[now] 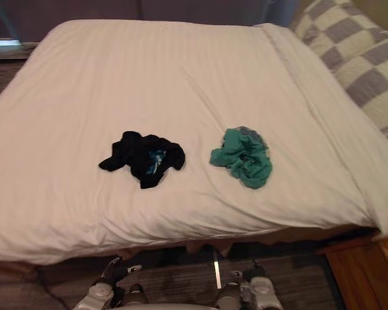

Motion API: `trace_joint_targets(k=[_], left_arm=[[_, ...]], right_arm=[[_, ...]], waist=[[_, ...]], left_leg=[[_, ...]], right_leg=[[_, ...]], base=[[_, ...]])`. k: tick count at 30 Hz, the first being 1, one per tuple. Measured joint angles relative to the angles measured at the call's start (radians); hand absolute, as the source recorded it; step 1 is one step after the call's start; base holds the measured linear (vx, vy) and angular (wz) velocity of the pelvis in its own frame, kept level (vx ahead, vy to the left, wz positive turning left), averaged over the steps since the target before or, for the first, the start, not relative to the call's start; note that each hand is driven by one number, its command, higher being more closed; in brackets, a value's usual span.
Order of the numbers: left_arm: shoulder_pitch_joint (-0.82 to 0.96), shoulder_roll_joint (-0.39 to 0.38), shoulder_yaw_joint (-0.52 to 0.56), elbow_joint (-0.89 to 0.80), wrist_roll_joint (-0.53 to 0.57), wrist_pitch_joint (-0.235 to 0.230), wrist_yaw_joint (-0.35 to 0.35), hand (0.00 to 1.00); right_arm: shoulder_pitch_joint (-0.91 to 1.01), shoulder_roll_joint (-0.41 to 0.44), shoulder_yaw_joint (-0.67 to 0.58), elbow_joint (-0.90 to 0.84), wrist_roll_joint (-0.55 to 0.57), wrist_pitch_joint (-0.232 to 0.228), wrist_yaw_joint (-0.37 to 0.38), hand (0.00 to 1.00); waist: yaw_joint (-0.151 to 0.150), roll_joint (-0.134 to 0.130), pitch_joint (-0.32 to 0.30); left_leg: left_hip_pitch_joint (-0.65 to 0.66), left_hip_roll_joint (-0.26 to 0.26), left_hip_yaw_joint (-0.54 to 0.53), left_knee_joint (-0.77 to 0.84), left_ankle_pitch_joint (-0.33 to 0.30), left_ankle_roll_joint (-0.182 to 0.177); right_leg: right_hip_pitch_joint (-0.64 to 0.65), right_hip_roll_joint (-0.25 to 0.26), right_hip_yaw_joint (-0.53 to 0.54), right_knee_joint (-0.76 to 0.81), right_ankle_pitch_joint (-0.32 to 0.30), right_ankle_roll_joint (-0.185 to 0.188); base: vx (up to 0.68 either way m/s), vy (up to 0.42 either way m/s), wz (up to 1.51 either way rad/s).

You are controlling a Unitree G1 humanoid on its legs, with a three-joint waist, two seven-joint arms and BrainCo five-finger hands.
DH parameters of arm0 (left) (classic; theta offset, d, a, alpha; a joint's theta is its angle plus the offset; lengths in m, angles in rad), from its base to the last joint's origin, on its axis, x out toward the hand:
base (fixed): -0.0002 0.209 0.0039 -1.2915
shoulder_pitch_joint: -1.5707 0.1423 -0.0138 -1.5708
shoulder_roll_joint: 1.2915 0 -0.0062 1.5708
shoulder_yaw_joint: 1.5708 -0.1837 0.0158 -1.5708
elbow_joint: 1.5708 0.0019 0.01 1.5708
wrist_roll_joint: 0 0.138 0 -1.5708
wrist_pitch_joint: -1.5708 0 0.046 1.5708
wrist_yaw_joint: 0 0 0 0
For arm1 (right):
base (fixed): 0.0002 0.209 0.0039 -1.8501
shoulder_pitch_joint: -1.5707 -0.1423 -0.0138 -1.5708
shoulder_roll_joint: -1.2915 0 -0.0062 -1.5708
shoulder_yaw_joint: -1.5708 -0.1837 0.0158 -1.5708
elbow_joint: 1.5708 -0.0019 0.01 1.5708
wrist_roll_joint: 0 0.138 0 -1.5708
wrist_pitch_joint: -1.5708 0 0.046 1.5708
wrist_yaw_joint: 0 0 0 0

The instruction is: Tidy the bed and pick cloth on bed and put in laundry

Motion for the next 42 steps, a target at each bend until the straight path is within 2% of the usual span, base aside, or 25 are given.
trace_joint_targets(k=[1, 2, 3, 4, 6, 7, 10, 13, 16, 19, 21, 22, 23, 26, 28, 32, 34, 37, 42], left_arm=[[-0.015, -0.002, -0.024, 0.010, 0.000, 0.000, -0.002, 0.00], [-0.022, -0.007, -0.035, 0.015, 0.001, 0.001, -0.006, 0.00], [-0.031, -0.018, -0.039, 0.019, 0.008, 0.002, -0.021, 0.00], [-0.035, -0.055, -0.046, 0.024, 0.010, 0.002, -0.026, 0.00], [-0.027, -0.071, -0.067, 0.024, 0.027, 0.002, -0.041, 0.00], [-0.013, -0.077, -0.068, 0.024, 0.043, 0.002, -0.044, 0.00], [0.000, -0.085, -0.066, 0.024, 0.056, 0.000, -0.043, 0.00], [0.011, -0.084, -0.048, 0.024, 0.056, 0.001, -0.039, 0.00], [0.020, -0.093, 0.009, 0.025, 0.056, 0.004, -0.032, 0.00], [0.048, -0.119, 0.207, 0.034, 0.032, 0.016, 0.005, 0.00], [0.076, -0.125, 0.416, 0.045, -0.046, 0.032, 0.042, 0.00], [0.090, -0.122, 0.489, 0.050, -0.062, 0.040, 0.053, 0.00], [0.126, -0.109, 0.637, 0.052, -0.111, 0.061, 0.079, 0.00], [0.160, -0.061, 0.841, 0.045, -0.152, 0.082, 0.105, 0.00], [0.171, -0.009, 0.954, -0.001, -0.181, 0.097, 0.142, 0.00], [0.187, 0.052, 0.954, -0.206, -0.195, 0.095, 0.222, 0.00], [0.188, 0.078, 0.906, -0.402, -0.199, 0.077, 0.286, 0.00], [0.178, 0.145, 0.811, -0.576, -0.198, 0.038, 0.347, 0.00], [0.081, 0.161, 0.678, -0.780, -0.178, -0.006, 0.357, 0.00]], right_arm=[[0.000, 0.000, 0.010, -0.007, -0.008, 0.000, 0.000, 0.00], [0.002, -0.001, 0.015, -0.012, -0.012, 0.000, 0.000, 0.00], [0.007, -0.008, 0.019, -0.012, -0.013, 0.000, 0.001, 0.00], [0.003, -0.011, 0.023, -0.010, -0.016, 0.000, 0.000, 0.00], [0.005, -0.025, 0.029, -0.018, -0.022, 0.000, 0.003, 0.00], [0.001, -0.024, 0.052, -0.018, -0.023, -0.002, 0.009, 0.00], [-0.005, -0.019, 0.075, -0.010, -0.021, -0.003, 0.021, 0.00], [0.000, -0.019, 0.081, -0.009, -0.011, -0.004, 0.017, 0.00], [0.022, -0.013, 0.018, -0.006, 0.014, -0.005, 0.011, 0.00], [0.038, -0.003, -0.177, 0.024, 0.069, -0.004, -0.008, 0.00], [0.061, -0.011, -0.324, 0.029, 0.107, 0.008, -0.038, 0.00], [0.083, -0.014, -0.358, 0.026, 0.113, 0.009, -0.049, 0.00], [0.129, -0.021, -0.407, -0.003, 0.136, 0.028, -0.071, 0.00], [0.184, -0.028, -0.456, -0.083, 0.148, 0.049, -0.093, 0.00], [0.214, -0.053, -0.467, -0.226, 0.148, 0.051, -0.119, 0.00], [0.220, -0.100, -0.465, -0.553, 0.134, 0.040, -0.176, 0.00], [0.196, -0.128, -0.465, -0.704, 0.100, 0.021, -0.209, 0.00], [0.131, -0.194, -0.465, -0.751, 0.026, -0.001, -0.245, 0.00], [0.058, -0.299, -0.457, -0.761, -0.022, -0.002, -0.246, 0.00]], waist=[[-0.002, 0.006, 0.003], [-0.003, 0.006, 0.004], [0.000, -0.003, 0.000], [-0.003, 0.028, 0.015], [-0.008, 0.038, 0.016], [0.005, 0.044, 0.013], [0.010, 0.042, 0.008], [0.008, 0.036, -0.001], [0.008, 0.032, -0.006], [0.010, 0.038, -0.014], [0.011, 0.050, -0.020], [0.012, 0.055, -0.025], [0.015, 0.065, -0.044], [0.026, 0.075, -0.057], [0.038, 0.083, -0.066], [0.054, 0.087, -0.110], [0.064, 0.077, -0.126], [0.064, 0.064, -0.136], [0.061, 0.066, -0.135]], left_leg=[[0.001, 0.002, -0.008, -0.009, 0.007, 0.005], [0.003, -0.004, -0.011, -0.015, 0.012, 0.006], [0.020, -0.037, -0.014, -0.036, 0.022, 0.009], [0.050, -0.044, -0.017, -0.063, 0.042, 0.017], [0.081, -0.049, -0.015, -0.088, 0.055, 0.016], [0.101, -0.042, 0.003, -0.104, 0.055, 0.016], [0.116, -0.033, 0.048, -0.131, 0.055, 0.016], [0.133, -0.041, 0.091, -0.146, 0.055, 0.016], [0.142, -0.056, 0.099, -0.155, 0.058, 0.021], [0.149, -0.073, 0.089, -0.177, 0.068, 0.034], [0.176, -0.083, 0.082, -0.197, 0.072, 0.038], [0.180, -0.086, 0.082, -0.202, 0.072, 0.039], [0.185, -0.088, 0.085, -0.206, 0.070, 0.039], [0.185, -0.086, 0.100, -0.211, 0.066, 0.038], [0.185, -0.084, 0.118, -0.211, 0.051, 0.038], [0.178, -0.083, 0.124, -0.211, 0.051, 0.037], [0.175, -0.088, 0.115, -0.211, 0.056, 0.041], [0.169, -0.102, 0.091, -0.210, 0.057, 0.042], [0.157, -0.112, 0.063, -0.204, 0.058, 0.044]], right_leg=[[0.010, 0.109, 0.074, -0.063, -0.045, 0.027], [0.028, 0.161, 0.098, -0.124, -0.069, 0.009], [0.091, 0.188, 0.103, -0.225, -0.095, -0.062], [0.119, 0.204, 0.111, -0.245, -0.068, -0.068], [0.145, 0.222, 0.156, -0.278, -0.066, -0.072], [0.147, 0.235, 0.180, -0.289, -0.057, -0.078], [0.142, 0.264, 0.230, -0.334, -0.017, -0.075], [0.143, 0.269, 0.277, -0.383, 0.023, -0.065], [0.147, 0.261, 0.287, -0.406, 0.041, -0.055], [0.162, 0.249, 0.279, -0.429, 0.053, -0.042], [0.191, 0.241, 0.266, -0.436, 0.053, -0.038], [0.204, 0.237, 0.260, -0.438, 0.051, -0.034], [0.215, 0.233, 0.253, -0.446, 0.049, -0.031], [0.215, 0.230, 0.256, -0.451, 0.048, -0.030], [0.217, 0.229, 0.257, -0.467, 0.052, -0.030], [0.230, 0.228, 0.255, -0.506, 0.079, -0.023], [0.238, 0.226, 0.253, -0.520, 0.089, -0.018], [0.238, 0.228, 0.253, -0.524, 0.089, -0.018], [0.237, 0.221, 0.254, -0.524, 0.090, -0.017]], base=[[0.03, 0.077, 0.34], [0.02, 0.022, 0.28], [0.02, 0.032, 0.28], [0.01, 0.045, 0.24], [-0.01, 0.033, -0.08], [-0.01, -0.010, -0.41], [-0.07, 0.008, -0.51], [-0.07, 0.076, -0.47], [-0.03, 0.082, -0.13], [-0.01, 0.061, 0.13], [0.02, 0.052, 0.17], [0.03, 0.050, 0.20], [0.02, 0.036, 0.12], [0.03, 0.015, -0.02], [-0.01, 0.016, -0.08], [0.02, 0.007, 0.01], [0.03, 0.017, 0.09], [0.01, 0.018, 0.07], [0.02, 0.014, 0.13]])
